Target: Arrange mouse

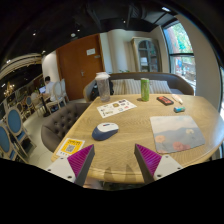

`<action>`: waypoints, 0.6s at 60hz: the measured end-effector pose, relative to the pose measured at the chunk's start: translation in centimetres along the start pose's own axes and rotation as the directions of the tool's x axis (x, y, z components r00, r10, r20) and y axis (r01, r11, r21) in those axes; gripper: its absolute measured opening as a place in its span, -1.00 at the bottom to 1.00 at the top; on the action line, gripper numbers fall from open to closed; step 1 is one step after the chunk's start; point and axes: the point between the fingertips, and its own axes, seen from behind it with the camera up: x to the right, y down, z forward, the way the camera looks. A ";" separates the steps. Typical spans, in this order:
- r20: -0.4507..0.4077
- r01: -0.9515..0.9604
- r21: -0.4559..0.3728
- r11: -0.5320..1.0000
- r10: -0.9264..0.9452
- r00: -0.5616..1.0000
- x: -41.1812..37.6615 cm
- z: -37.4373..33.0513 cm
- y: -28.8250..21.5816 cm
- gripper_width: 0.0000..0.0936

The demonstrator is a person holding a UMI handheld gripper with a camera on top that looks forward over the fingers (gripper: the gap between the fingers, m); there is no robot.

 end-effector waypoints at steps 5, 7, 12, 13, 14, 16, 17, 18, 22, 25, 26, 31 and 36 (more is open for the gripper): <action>0.039 -0.023 -0.044 0.999 0.025 0.999 -1.9 3.8 0.8 0.78; 0.047 -0.030 -0.056 0.998 0.032 0.998 -2.6 5.3 0.8 0.78; 0.056 -0.028 -0.071 0.997 0.032 0.998 -4.0 8.2 0.6 0.78; 0.058 -0.025 -0.072 0.997 0.029 0.998 -4.3 8.6 0.5 0.79; 0.061 -0.023 -0.072 0.997 0.028 0.998 -4.6 9.1 0.4 0.78; 0.069 -0.020 -0.076 0.997 0.026 0.997 -5.2 10.0 0.2 0.78; 0.073 -0.020 -0.080 0.997 0.025 0.997 -5.5 10.4 0.2 0.78; 0.075 -0.020 -0.085 0.996 0.027 0.997 -5.7 10.8 0.1 0.78; 0.066 -0.033 -0.117 0.993 0.041 0.997 -6.1 12.5 0.3 0.78; 0.047 -0.043 -0.136 0.990 0.050 0.998 -5.9 13.7 0.2 0.77; 0.041 -0.044 -0.138 0.989 0.050 0.998 -5.9 14.0 0.1 0.78; 0.024 -0.039 -0.138 0.990 0.043 0.999 -6.0 15.2 -0.6 0.78; 0.009 -0.047 -0.150 0.988 0.048 0.999 -6.2 16.6 -1.1 0.78</action>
